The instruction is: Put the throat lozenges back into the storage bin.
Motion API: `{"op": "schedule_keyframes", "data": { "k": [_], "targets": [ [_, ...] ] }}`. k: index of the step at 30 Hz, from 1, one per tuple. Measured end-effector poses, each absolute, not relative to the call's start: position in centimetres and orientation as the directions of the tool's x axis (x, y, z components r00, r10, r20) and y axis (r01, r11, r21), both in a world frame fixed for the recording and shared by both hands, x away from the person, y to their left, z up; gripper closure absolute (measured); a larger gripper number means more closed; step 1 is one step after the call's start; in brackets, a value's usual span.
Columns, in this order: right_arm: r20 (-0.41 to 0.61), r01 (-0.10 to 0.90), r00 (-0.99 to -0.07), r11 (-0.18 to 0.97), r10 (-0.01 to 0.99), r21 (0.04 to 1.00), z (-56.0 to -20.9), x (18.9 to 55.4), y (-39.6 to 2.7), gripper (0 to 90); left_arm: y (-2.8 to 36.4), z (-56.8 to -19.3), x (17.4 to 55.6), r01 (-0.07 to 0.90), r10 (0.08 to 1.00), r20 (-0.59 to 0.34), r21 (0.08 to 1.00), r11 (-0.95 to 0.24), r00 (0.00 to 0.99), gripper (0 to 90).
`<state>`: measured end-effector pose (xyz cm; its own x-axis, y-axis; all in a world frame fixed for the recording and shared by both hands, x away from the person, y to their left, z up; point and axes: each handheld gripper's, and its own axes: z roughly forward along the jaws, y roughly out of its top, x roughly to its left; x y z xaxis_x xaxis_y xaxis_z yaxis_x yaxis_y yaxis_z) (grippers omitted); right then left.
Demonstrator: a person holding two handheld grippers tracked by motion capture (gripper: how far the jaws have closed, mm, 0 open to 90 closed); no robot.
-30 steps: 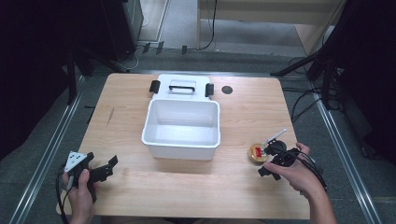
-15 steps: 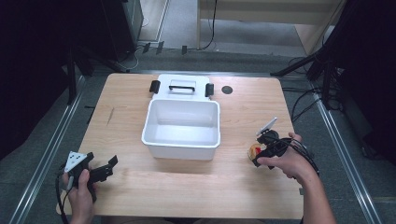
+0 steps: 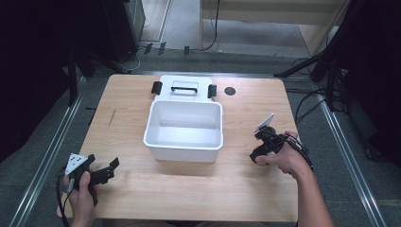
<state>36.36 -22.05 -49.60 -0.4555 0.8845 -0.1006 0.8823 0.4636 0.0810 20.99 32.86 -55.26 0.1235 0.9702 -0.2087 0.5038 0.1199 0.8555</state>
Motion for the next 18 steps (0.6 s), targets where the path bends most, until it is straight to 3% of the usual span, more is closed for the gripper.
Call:
{"op": "schedule_keyframes", "data": {
  "k": [15,18],
  "targets": [
    [-0.106,0.890,-0.441,0.450,0.891,0.080,-50.35,36.91,-21.77,20.2,32.84,-55.26,20.99,0.503,0.970,-0.208,0.856,0.119,0.124,0.2],
    [-0.102,0.887,-0.444,0.453,0.890,0.088,-50.37,36.91,-21.70,20.4,32.84,-55.26,21.00,0.504,0.970,-0.209,0.855,0.119,0.125,0.2]
  ]
}}
